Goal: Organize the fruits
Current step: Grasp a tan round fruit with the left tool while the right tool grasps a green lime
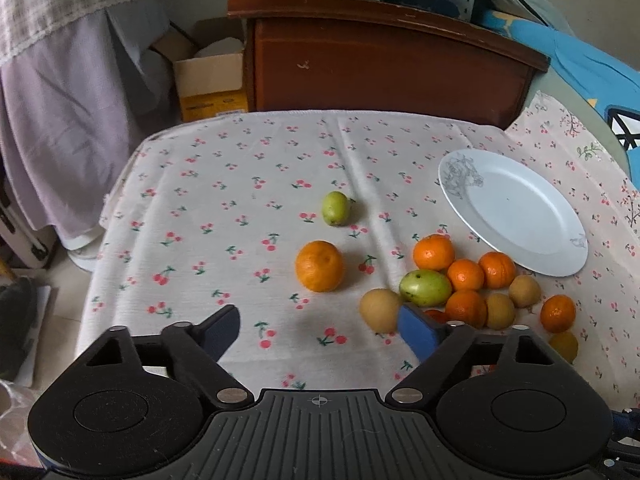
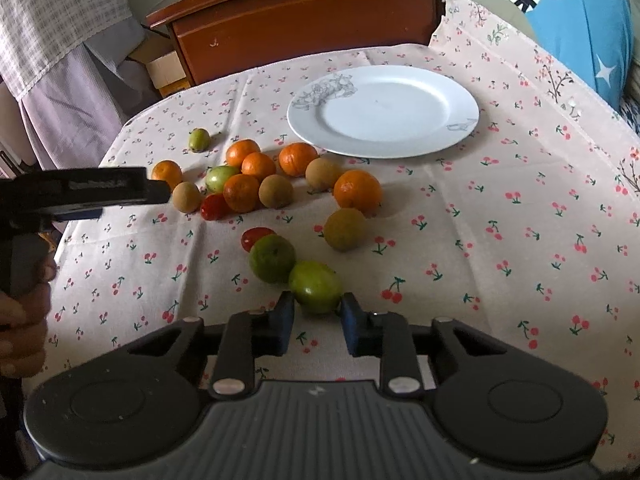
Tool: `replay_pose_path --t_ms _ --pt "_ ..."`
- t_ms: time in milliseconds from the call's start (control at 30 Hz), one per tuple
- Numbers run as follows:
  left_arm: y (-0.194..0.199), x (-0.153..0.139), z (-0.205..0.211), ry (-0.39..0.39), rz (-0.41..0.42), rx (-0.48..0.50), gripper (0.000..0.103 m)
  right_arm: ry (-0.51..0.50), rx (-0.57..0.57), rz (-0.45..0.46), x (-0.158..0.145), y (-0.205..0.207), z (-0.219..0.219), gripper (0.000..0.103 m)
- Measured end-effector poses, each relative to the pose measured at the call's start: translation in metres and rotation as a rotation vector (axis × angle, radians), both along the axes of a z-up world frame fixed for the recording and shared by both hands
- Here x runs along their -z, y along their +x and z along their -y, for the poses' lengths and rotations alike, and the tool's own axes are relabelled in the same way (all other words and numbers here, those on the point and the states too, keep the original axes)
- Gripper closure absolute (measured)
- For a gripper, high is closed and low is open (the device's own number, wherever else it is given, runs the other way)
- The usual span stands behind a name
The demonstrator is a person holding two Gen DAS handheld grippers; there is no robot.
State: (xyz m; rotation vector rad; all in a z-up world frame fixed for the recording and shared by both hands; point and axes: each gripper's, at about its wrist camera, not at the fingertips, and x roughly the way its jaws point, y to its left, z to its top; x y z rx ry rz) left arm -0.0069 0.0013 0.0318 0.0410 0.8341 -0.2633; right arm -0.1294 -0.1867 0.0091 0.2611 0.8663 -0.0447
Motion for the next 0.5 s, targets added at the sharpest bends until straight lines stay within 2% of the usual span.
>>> replay_pose_path --t_ms 100,333,433,500 --pt "0.002 0.002 0.004 -0.019 0.010 0.029 0.033 0.017 0.009 0.008 0.000 0.001 0.000 0.078" --pt "0.004 0.011 0.018 -0.026 0.019 0.102 0.042 0.046 0.026 0.012 0.001 0.005 0.001 0.078" --pt "0.006 0.015 0.022 -0.020 0.024 0.112 0.057 0.054 0.034 0.013 0.002 0.006 0.002 0.078" --pt "0.007 0.017 0.020 -0.047 0.015 0.123 0.068 0.058 0.037 0.016 0.002 0.006 0.002 0.078"
